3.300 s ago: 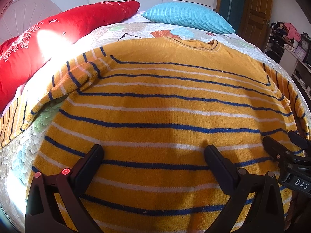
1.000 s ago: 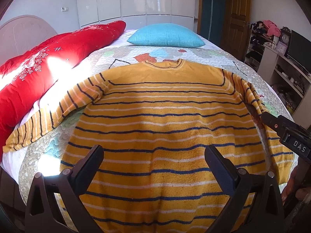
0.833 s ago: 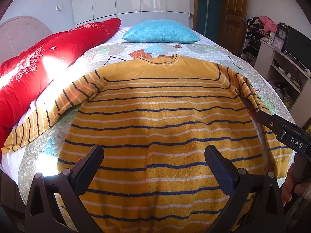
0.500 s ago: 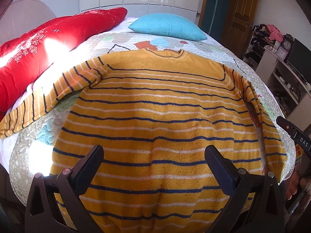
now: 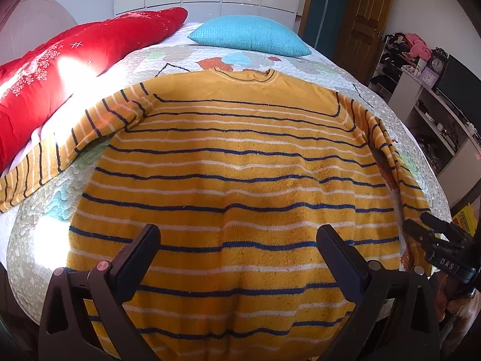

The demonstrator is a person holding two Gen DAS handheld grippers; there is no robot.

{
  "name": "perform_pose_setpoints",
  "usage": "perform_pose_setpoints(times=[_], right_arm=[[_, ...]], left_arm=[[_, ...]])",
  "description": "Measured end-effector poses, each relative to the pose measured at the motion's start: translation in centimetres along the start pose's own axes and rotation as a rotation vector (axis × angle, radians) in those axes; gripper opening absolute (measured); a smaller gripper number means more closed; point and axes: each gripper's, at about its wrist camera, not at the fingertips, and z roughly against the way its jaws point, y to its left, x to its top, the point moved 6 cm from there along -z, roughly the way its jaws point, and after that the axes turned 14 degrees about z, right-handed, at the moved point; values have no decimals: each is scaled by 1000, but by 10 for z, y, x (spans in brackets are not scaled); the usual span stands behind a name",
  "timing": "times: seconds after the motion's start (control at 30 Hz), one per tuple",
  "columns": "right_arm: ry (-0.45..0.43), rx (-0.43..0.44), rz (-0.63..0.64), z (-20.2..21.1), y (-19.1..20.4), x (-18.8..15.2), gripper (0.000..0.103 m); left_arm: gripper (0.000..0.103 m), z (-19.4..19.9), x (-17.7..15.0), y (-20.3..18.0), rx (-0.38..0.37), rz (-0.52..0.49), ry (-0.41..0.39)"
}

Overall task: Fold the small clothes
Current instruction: 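Move the right tool to the sweater's sleeve and grasp its cuff, then lift the sleeve with the right tool and fold it across the sweater body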

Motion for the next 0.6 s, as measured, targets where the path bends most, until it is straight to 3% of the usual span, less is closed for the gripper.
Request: perform_pose_setpoints(times=[0.07,0.13,0.2,0.27,0.33,0.5,0.6], right_arm=[[17,-35,27,-2,4,-9,75],[34,-100,63,-3,4,-15,52],[19,-88,53,2,0,-14,11],[-9,-45,-15,13,-15,-8,10],[-55,-71,-75,27,-41,5,10],[-120,-271,-202,50,-149,46,10],[-67,-411,-260,34,-212,59,12]], left_arm=[[103,-2,-1,1,2,9,6],[103,-2,-1,2,2,12,8],[103,-1,0,4,5,12,3],[103,0,0,5,7,13,0],[103,0,1,6,5,18,-1],[103,4,5,12,3,38,-12],[103,5,7,16,5,57,-20]])
